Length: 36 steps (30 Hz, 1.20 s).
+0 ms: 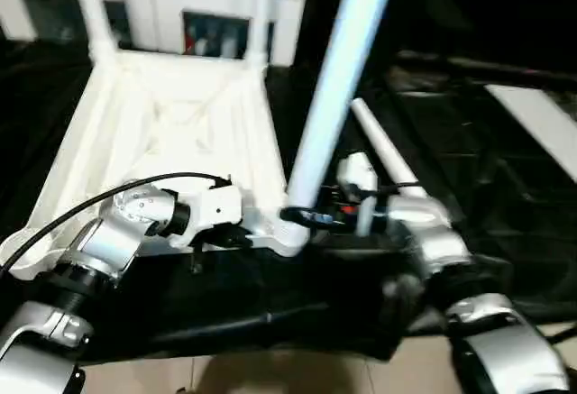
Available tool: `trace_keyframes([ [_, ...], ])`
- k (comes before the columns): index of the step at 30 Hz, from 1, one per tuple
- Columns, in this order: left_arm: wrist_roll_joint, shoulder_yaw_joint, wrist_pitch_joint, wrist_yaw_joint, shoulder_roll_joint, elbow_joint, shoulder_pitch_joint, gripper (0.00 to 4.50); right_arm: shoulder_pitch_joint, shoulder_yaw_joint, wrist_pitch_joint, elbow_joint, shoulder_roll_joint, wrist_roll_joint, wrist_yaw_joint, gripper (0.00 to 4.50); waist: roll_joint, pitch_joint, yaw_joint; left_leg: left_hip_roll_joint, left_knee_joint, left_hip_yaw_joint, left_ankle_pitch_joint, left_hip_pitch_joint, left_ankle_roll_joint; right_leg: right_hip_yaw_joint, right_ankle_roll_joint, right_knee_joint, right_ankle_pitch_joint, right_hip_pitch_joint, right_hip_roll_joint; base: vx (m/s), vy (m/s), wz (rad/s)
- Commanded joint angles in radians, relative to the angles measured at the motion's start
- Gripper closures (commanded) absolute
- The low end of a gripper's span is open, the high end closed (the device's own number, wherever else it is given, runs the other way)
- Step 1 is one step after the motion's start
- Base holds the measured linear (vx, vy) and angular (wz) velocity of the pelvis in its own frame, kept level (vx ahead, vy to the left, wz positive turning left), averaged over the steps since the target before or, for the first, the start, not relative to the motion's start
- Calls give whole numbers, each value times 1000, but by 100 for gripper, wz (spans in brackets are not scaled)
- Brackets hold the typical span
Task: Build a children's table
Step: Insert table leg to table base
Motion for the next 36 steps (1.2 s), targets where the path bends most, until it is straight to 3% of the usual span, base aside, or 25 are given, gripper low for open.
trace_keyframes([
  [1, 18, -38, 74, 47, -50, 22, -1, 450, 47, -14, 79, 192, -38, -116, -290, 266, 42, -2, -17, 36, -95, -57, -758, 14, -79, 8, -63, -129, -730, -5, -72, -91, 43, -22],
  [2, 18, -31, 100, 72, -64, 32, -8, 450, 42, -22, 81, 203, -33, -115, -336, 266, 51, -1, -19, 37, -103, -62, -795, 17, -80, -9, -64, -135, -703, 2, -67, -91, 43, -22],
  [3, 19, -28, 115, 87, -72, 37, -12, 450, 38, -27, 82, 210, -30, -114, -362, 266, 67, 4, -26, 48, -136, -70, -901, 0, -87, -43, -84, -105, -570, 34, -47, -123, 49, -24],
  [4, 23, -19, 164, 133, -97, 47, -24, 450, 30, -34, 84, 223, -22, -115, -421, 266, 73, 0, -18, 55, -168, -68, -939, -37, -89, -42, -100, -36, -446, 77, -39, -151, 47, -12],
  [5, 27, -13, 198, 164, -114, 53, -33, 450, 24, -38, 85, 233, -16, -116, -461, 266, 79, 8, 67, 44, -249, 21, -1020, -117, -82, -43, -91, 129, -199, 116, 12, -151, 47, -12],
  [6, 19, 8, 269, 218, -153, 65, -49, 450, 12, -53, 96, 250, -2, -107, -531, 266, 56, 1, 79, 36, -235, 38, -910, -89, -66, 6, -81, 138, -334, 98, 5, -60, -45, 8],
  [7, 12, 25, 321, 256, -183, 74, -62, 450, 3, -64, 105, 263, 9, -99, -581, 266, -49, 1, 53, -2, 58, 16, -488, 95, -60, 53, -14, -127, -1000, -91, -108, 16, -114, -9],
  [8, 13, 40, 372, 298, -219, 86, -80, 450, -11, -76, 113, 281, 23, -88, -629, 266, -1, -7, 60, -41, 102, -91, -104, -13, 22, 134, -96, -161, -1099, 11, -185, 16, -114, -9],
  [9, 16, 50, 416, 335, -254, 97, -99, 450, -25, -84, 120, 296, 38, -81, -684, 266, 22, -9, 72, -3, 32, -97, -89, -58, -24, 89, -114, -104, -837, 70, -172, 51, -10, -44],
  [10, 14, 58, 443, 359, -280, 104, -113, 450, -35, -93, 125, 308, 49, -74, -722, 266, 45, -13, 70, 20, -42, -74, -141, -9, -52, 48, -157, -60, -427, 22, -79, 3, 50, -20],
  [11, 14, 60, 448, 364, -285, 105, -116, 450, -37, -95, 125, 310, 51, -72, -728, 266, 32, -14, 44, 29, -58, -72, -200, -6, -43, 41, -170, -35, -299, 23, -54, 3, 50, -20],
  [12, 13, 65, 463, 380, -304, 110, -127, 450, -46, -109, 133, 318, 62, -58, -751, 266, 42, -17, 45, 27, -64, -66, -262, 3, -35, 37, -188, -33, -241, 26, -50, -66, 8, 18],
  [13, 15, 67, 478, 400, -325, 118, -143, 450, -58, -126, 142, 330, 77, -42, -781, 266, 48, -20, 38, 30, -72, -50, -354, 17, -10, 43, -224, -49, -208, 18, -57, 0, 0, 0],
  [14, 20, 63, 479, 407, -331, 123, -152, 450, -65, -129, 145, 335, 84, -39, -797, 266, 54, -11, 38, 32, -79, -49, -408, 15, -6, 42, -226, -58, -265, 14, -61, 0, 0, 0],
  [15, 29, 58, 477, 419, -335, 136, -166, 450, -74, -136, 152, 342, 96, -31, -815, 266, 48, 2, 34, 27, -81, -47, -517, 11, -19, 44, -177, -83, -457, 4, -66, -68, -5, 4],
  [16, 39, 51, 477, 434, -337, 154, -188, 450, -88, -142, 163, 352, 110, -28, -845, 266, 50, 8, 35, 22, -81, -53, -610, 22, -38, 43, -113, -106, -629, -13, -73, 0, 0, 0],
  [17, 38, 52, 478, 439, -336, 157, -195, 450, -93, -140, 168, 354, 115, -30, -850, 266, 48, 4, 36, 18, -85, -60, -626, 23, -40, 42, -71, -117, -690, -7, -79, 0, 0, 0],
  [20, 45, 48, 486, 436, -331, 144, -200, 450, -108, -140, 172, 364, 122, -42, -875, 266, 47, -5, 40, 23, -103, -60, -510, 5, -23, 46, -66, -119, -604, 16, -85, 0, 0, 0],
  [22, 48, 46, 488, 435, -328, 138, -198, 450, -113, -142, 172, 367, 125, -42, -882, 266, 46, -11, 45, 27, -105, -48, -395, 1, -11, 52, -100, -113, -469, 15, -81, 0, 0, 0],
  [23, 48, 44, 492, 437, -325, 131, -194, 450, -120, -143, 169, 370, 128, -45, -890, 266, 44, -3, 46, 28, -105, -39, -346, -7, -7, 54, -119, -105, -410, 13, -76, 0, 0, 0],
  [28, 44, 33, 432, 427, -311, 144, -179, 450, -139, -118, 127, 373, 131, -92, -873, 266, 47, -2, 44, 29, -106, -36, -378, -5, -22, 57, -111, -110, -457, 8, -78, 0, 0, 0],
  [31, 36, 39, 411, 418, -304, 143, -175, 450, -152, -119, 89, 362, 137, -86, -820, 266, 48, -2, 44, 30, -105, -31, -356, -4, -19, 60, -125, -105, -394, 6, -76, 0, 0, 0],
  [34, 31, 44, 400, 413, -302, 145, -175, 450, -159, -125, 77, 357, 139, -77, -795, 266, 49, 1, 43, 30, -105, -29, -357, -5, -15, 60, -131, -105, -399, 6, -76, 0, 0, 0],
  [35, 30, 45, 397, 412, -300, 145, -176, 450, -162, -126, 72, 355, 139, -76, -789, 231, 49, 3, 42, 30, -105, -28, -355, -5, -15, 61, -135, -105, -399, 6, -76, 0, 0, 0],
  [36, 31, 43, 379, 407, -292, 150, -178, 450, -174, -125, 64, 348, 140, -73, -762, 231, 46, 3, 42, 31, -105, -28, -356, -4, -13, 61, -134, -106, -406, 5, -77, 0, 0, 0],
])
